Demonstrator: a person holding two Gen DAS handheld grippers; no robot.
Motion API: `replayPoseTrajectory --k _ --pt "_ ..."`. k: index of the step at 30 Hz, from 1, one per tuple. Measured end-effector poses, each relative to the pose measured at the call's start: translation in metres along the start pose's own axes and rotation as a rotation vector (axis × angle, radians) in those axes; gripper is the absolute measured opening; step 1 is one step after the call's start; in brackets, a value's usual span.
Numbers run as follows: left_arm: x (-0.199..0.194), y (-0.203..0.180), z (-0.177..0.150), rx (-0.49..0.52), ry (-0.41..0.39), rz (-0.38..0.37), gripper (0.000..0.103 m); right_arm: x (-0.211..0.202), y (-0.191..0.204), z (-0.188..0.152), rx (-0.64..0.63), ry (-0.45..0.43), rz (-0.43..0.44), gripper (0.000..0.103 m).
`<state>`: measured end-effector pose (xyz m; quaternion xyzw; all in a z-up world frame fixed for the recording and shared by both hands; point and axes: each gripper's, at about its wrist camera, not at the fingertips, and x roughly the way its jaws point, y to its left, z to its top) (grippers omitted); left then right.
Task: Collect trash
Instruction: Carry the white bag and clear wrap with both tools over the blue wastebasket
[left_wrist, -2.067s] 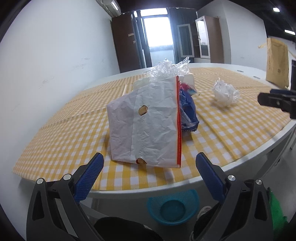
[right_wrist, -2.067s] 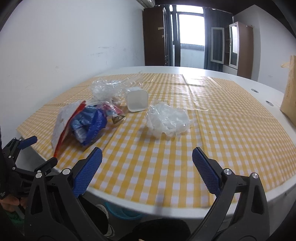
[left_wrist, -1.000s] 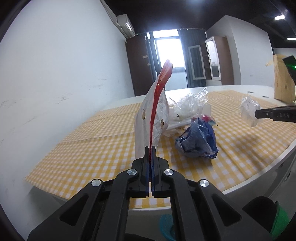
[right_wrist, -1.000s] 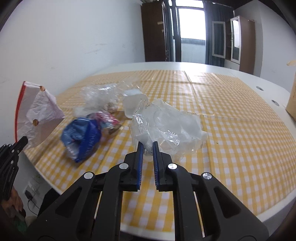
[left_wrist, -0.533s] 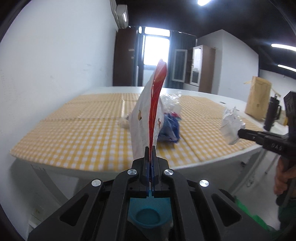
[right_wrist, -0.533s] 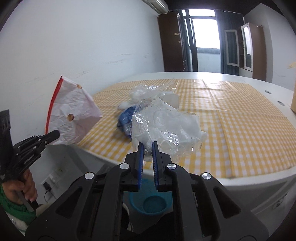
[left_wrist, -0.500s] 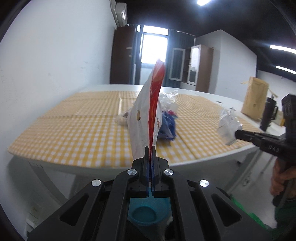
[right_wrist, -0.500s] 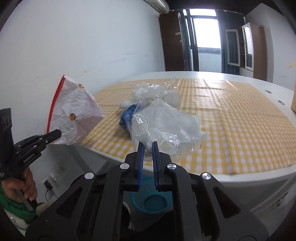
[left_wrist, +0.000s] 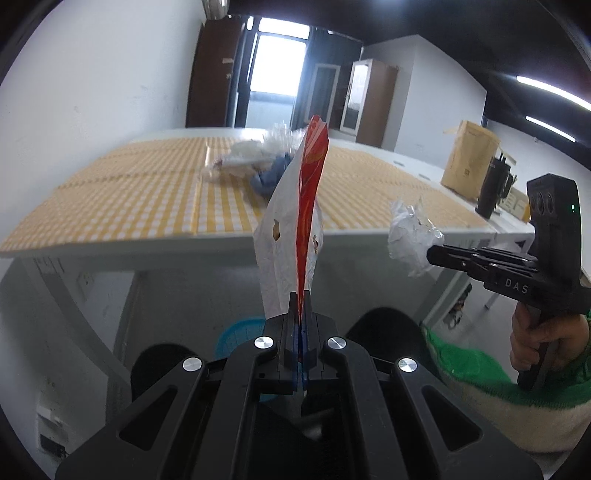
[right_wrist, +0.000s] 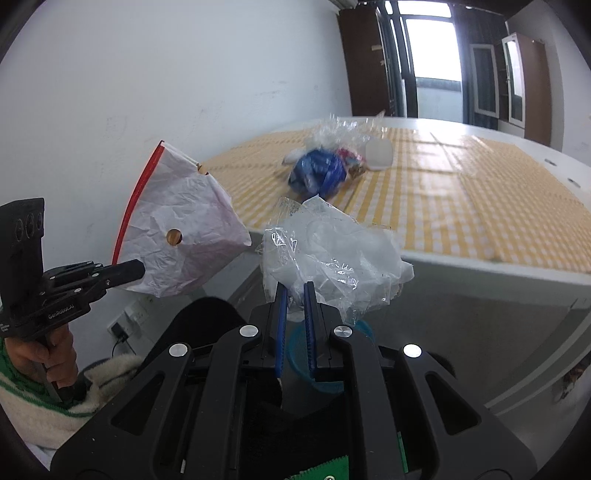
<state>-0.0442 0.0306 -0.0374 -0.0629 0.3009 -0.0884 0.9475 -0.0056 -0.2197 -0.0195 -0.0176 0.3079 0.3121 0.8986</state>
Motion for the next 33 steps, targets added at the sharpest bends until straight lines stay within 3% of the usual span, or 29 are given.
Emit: replayPoseTrajectory --k 7,19,33 --pt "0.048 0.02 -0.034 -0.055 0.154 -0.032 0.0 0.045 -0.01 -0.03 0.046 0.123 0.0 0.008" --pt "0.136 0.059 -0.061 -0.175 0.322 -0.013 0.0 0.147 -0.037 -0.07 0.154 0.294 -0.019 0.008" --pt "0.234 0.098 -0.072 -0.328 0.495 0.015 0.0 0.241 -0.059 -0.08 0.217 0.462 -0.022 0.008"
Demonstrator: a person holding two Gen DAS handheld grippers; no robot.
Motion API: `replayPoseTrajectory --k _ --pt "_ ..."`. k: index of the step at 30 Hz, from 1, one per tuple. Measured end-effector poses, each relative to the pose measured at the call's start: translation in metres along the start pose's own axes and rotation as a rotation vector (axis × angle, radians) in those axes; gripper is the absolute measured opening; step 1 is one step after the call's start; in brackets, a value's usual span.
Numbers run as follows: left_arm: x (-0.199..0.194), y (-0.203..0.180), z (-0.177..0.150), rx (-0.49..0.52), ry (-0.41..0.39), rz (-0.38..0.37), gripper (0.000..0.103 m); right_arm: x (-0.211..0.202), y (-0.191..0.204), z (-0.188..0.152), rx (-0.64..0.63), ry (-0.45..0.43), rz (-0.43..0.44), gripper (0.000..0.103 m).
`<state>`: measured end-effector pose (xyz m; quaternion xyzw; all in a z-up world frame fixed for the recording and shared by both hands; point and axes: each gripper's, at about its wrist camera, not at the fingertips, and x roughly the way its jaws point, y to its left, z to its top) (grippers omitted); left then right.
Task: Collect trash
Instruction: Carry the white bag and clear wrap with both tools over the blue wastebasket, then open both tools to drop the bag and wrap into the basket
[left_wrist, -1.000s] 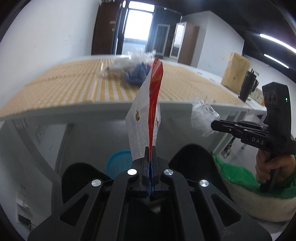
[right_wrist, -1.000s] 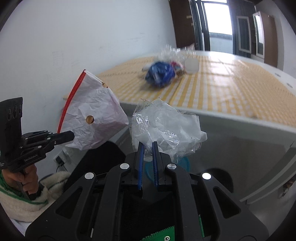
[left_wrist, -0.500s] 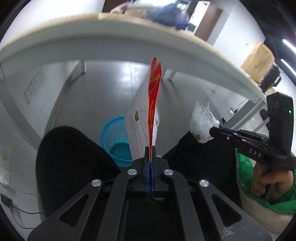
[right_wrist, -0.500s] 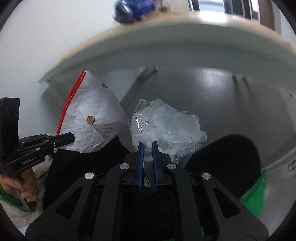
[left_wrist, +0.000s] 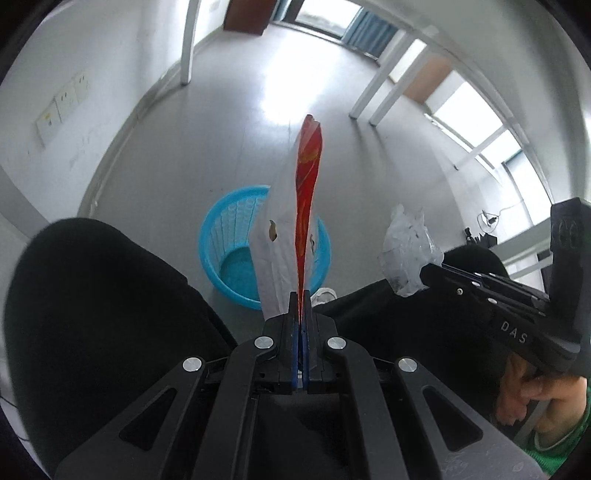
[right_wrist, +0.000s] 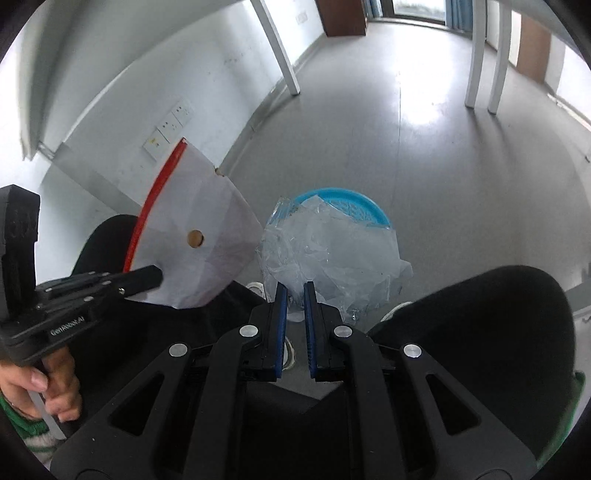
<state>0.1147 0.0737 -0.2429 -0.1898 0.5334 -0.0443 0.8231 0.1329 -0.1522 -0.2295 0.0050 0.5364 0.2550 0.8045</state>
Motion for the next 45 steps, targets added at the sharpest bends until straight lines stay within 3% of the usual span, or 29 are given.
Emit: replayPoseTrajectory --k 14,29,39,40,42,43,45 --pt "0.077 0.009 0.043 -0.137 0.143 0.047 0.0 0.091 -0.032 0.033 0.121 0.177 0.013 0.009" --pt "0.168 0.037 0.085 -0.273 0.269 0.101 0.0 0.186 -0.072 0.064 0.181 0.315 -0.067 0.009" --pt "0.194 0.044 0.091 -0.311 0.326 0.096 0.0 0.222 -0.095 0.07 0.271 0.373 -0.053 0.012" --pt "0.195 0.043 0.092 -0.31 0.328 0.088 0.002 0.223 -0.094 0.071 0.268 0.375 -0.052 0.014" --pt "0.193 0.046 0.094 -0.312 0.316 0.096 0.037 0.22 -0.093 0.071 0.267 0.374 -0.05 0.034" --pt "0.19 0.047 0.095 -0.317 0.299 0.109 0.04 0.217 -0.094 0.071 0.264 0.37 -0.056 0.035" --pt "0.187 0.05 0.095 -0.32 0.288 0.125 0.036 0.217 -0.094 0.071 0.267 0.363 -0.058 0.035"
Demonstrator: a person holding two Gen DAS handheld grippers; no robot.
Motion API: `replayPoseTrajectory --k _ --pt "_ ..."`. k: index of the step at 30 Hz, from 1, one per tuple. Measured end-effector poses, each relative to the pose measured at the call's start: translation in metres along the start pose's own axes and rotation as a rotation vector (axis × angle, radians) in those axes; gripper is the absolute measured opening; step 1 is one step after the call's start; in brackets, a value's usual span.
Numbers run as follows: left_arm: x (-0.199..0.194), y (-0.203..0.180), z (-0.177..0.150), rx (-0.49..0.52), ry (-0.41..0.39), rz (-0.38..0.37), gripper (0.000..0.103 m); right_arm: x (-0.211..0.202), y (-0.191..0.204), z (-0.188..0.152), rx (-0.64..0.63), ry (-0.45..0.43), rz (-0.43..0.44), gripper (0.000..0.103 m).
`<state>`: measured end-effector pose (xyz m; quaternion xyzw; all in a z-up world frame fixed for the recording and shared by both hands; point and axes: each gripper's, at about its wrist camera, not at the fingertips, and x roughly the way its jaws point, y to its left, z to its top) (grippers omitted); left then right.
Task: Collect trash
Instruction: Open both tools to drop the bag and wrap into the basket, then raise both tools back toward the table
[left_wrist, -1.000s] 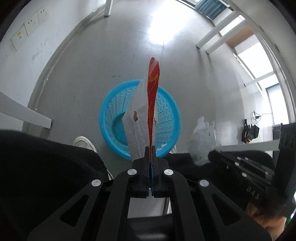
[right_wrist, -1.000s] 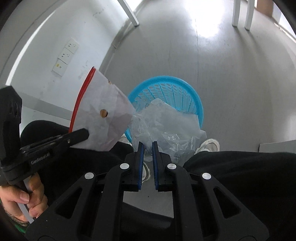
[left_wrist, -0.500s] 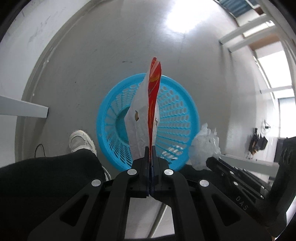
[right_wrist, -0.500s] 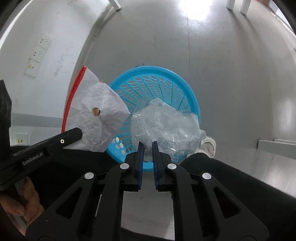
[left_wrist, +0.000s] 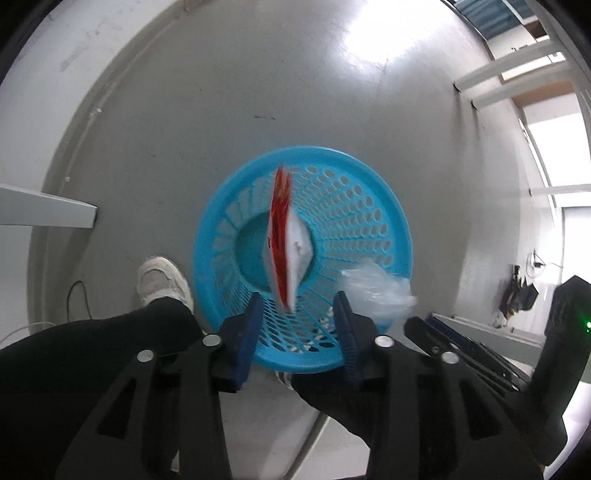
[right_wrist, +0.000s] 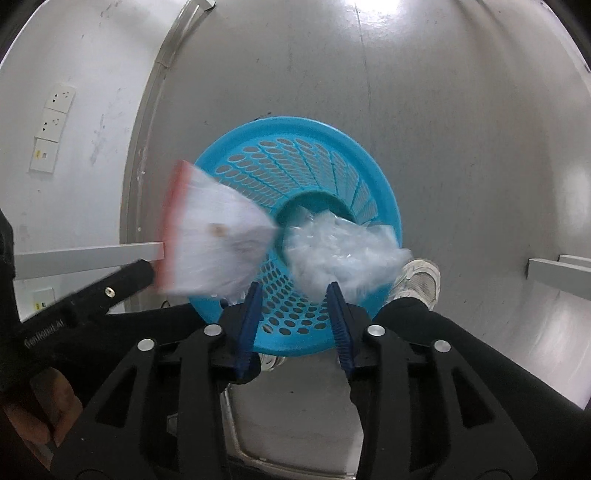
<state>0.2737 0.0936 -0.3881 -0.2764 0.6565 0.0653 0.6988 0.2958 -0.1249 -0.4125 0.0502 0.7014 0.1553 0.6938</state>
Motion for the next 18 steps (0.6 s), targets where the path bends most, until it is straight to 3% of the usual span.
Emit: replayPoseTrajectory --k 13,18 --pt "-0.022 -0.008 -0.016 0.076 -0.055 0.044 0.036 -0.031 0.021 -0.022 -0.096 -0.084 -0.079 0.045" --pt "-0.049 -0.015 -0.035 0.128 -0.106 0.037 0.046 -0.052 0.031 -0.039 -0.144 -0.126 -0.104 0.048"
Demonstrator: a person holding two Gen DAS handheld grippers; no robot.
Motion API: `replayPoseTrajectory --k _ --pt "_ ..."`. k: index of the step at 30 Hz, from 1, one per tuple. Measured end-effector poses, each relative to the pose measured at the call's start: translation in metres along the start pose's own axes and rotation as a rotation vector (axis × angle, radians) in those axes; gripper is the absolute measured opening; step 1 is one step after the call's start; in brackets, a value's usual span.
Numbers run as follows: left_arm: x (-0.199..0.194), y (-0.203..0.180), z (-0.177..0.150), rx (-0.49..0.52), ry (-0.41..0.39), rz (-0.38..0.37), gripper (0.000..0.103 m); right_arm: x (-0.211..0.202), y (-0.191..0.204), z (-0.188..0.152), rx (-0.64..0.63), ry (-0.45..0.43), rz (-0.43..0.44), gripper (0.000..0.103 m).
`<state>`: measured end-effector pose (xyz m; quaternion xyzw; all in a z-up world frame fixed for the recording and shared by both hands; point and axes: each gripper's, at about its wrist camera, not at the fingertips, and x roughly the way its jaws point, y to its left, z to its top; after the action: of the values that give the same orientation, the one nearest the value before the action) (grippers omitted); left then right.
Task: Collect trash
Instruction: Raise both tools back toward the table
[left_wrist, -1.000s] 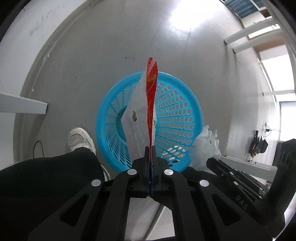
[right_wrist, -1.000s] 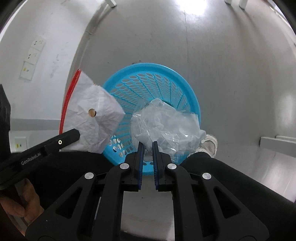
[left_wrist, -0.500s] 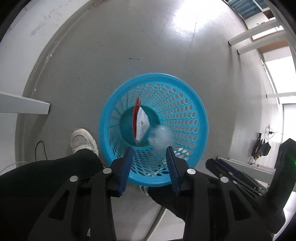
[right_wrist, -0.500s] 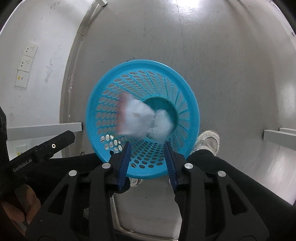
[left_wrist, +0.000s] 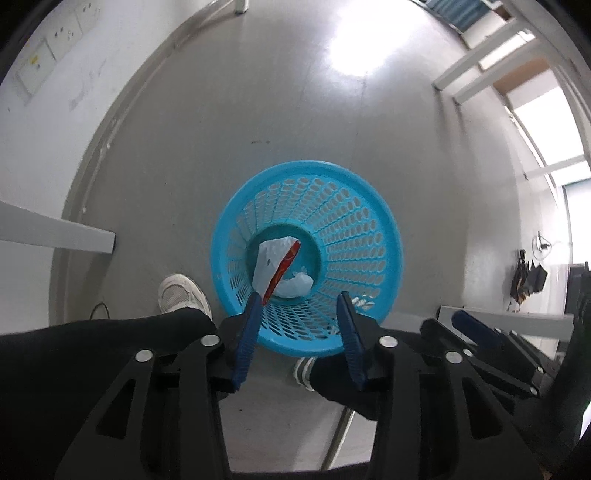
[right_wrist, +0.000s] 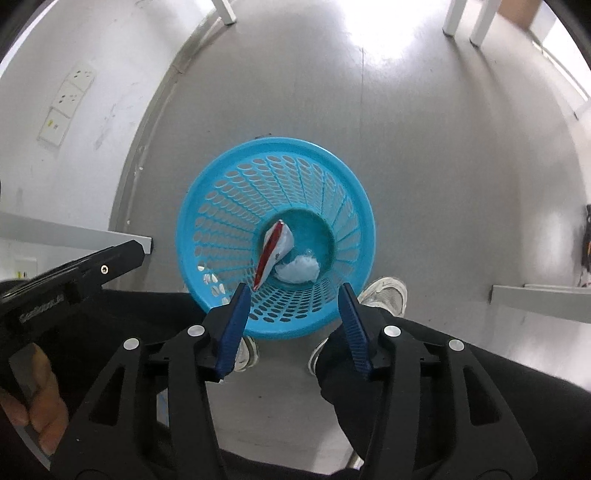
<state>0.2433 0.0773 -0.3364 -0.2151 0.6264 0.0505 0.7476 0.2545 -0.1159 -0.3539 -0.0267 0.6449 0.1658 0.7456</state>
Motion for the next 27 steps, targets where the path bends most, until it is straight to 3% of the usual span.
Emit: replayPoseTrajectory --k 6,10,12,27 --pt "-0.041 -0.011 -0.024 0.106 -0.11 0.054 0.052 -0.039 0.004 -0.02 -0.04 -0.078 -0.018 0.055" --pt "-0.058 -0.01 -0.038 0.128 -0.147 0.065 0.053 -0.064 0.015 -0.038 -0.094 -0.128 -0.037 0.055" --pt "-0.065 -0.01 -0.044 0.137 -0.155 0.069 0.054 -0.079 0.015 -0.049 -0.104 -0.159 -0.041 0.06" --pt "-0.137 -0.01 -0.116 0.209 -0.259 -0.011 0.068 -0.184 0.012 -0.118 -0.164 -0.347 0.013 0.071"
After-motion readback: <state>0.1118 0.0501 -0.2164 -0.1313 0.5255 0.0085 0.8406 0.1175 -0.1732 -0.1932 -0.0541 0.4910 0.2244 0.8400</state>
